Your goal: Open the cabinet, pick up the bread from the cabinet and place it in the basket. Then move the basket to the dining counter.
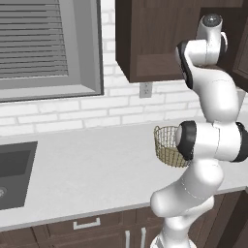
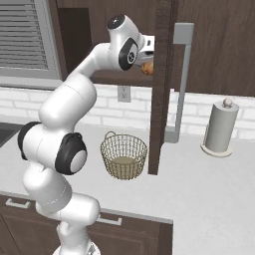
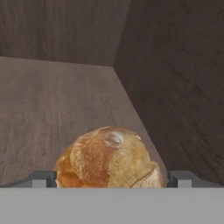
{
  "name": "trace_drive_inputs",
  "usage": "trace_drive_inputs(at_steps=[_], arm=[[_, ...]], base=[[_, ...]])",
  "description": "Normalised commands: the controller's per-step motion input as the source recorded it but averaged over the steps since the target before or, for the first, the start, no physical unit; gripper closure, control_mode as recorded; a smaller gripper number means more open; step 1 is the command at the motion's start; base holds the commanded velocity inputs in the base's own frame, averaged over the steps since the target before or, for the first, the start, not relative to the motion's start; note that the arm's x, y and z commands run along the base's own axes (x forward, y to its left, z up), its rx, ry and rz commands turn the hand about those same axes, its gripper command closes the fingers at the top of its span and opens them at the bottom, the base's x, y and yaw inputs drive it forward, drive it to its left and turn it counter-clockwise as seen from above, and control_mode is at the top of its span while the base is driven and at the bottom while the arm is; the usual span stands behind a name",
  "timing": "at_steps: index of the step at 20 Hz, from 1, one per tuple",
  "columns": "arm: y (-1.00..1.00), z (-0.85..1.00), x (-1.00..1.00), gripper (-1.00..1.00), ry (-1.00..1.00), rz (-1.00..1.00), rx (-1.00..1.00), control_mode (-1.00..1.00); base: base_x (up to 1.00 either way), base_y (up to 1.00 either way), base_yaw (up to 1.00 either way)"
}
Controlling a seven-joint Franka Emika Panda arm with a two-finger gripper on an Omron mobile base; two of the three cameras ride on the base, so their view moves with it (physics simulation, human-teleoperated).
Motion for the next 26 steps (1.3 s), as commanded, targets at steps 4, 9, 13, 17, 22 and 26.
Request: trace_drive_inputs(at_steps=[4,9,13,17,22,26], arm=[[-0.14,0.00,0.00,-1.00,0.00,0.00,0.03,-1.00],[-0.15,-0.03,0.01,-1.00,0.01,0.00,0.07,-1.00],[-0.07,-0.15,0.03,-1.00,0.00,0.00,0.06,-1.00],[-0.03,-0.30,0.03,-1.00,0.00,0.00,0.04,-1.00],[0.00,-0.50,0.02,1.00,-0.02,0.00,0.01,-1.00],[0.00,-0.37,0.06,1.00,-0.06,0.00,0.00,-1.00]], base=[[0.00,0.00,0.00],[0.00,0.00,0.00],[0.00,0.00,0.00],[0.00,0.00,0.00],[0.00,0.00,0.00],[0.00,0.00,0.00]])
